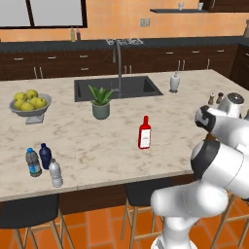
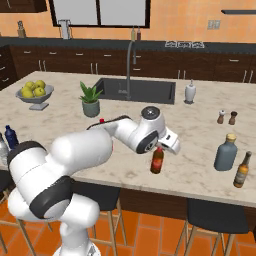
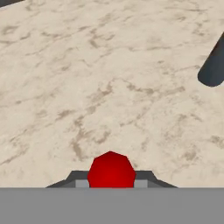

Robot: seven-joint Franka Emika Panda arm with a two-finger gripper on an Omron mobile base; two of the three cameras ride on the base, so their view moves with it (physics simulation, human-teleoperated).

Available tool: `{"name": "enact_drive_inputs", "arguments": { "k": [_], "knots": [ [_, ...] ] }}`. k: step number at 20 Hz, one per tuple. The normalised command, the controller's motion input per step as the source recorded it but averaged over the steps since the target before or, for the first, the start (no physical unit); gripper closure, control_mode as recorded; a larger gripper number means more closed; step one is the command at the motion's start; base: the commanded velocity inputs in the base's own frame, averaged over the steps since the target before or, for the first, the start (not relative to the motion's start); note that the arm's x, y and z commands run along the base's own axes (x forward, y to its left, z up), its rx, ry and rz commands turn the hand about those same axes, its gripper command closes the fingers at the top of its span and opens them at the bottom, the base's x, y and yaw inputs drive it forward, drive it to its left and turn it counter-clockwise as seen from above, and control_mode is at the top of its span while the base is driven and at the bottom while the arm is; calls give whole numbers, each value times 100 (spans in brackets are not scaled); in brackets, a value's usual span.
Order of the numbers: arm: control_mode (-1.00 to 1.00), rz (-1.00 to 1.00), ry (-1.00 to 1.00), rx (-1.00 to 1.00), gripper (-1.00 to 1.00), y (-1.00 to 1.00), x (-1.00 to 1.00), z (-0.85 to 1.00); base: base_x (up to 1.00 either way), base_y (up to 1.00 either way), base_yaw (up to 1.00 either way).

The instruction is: Move the plastic bottles in the middle to the plastics group, and the glass bottles in the middle to the glass group.

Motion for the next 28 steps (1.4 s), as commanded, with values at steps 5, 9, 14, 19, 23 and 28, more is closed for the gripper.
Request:
{"name": "enact_drive_inputs", "arguments": {
  "k": [5, 9, 14, 19, 23, 28],
  "knots": [
    [-100, -17, 2, 0, 100, -92, -1, 0, 0, 0, 0],
    [-100, -1, -8, -1, 100, -71, -25, 0, 0, 0, 0],
    [-100, 0, -8, -12, 100, -46, -29, 0, 0, 0, 0],
    [-100, -5, -1, -11, 100, -28, -6, -2, 0, 0, 0],
    [-100, -10, 0, -6, 100, -28, 0, -4, 0, 0, 0],
    [-100, 0, 0, 0, 100, -23, 2, 0, 0, 0, 0]
  ]
}}
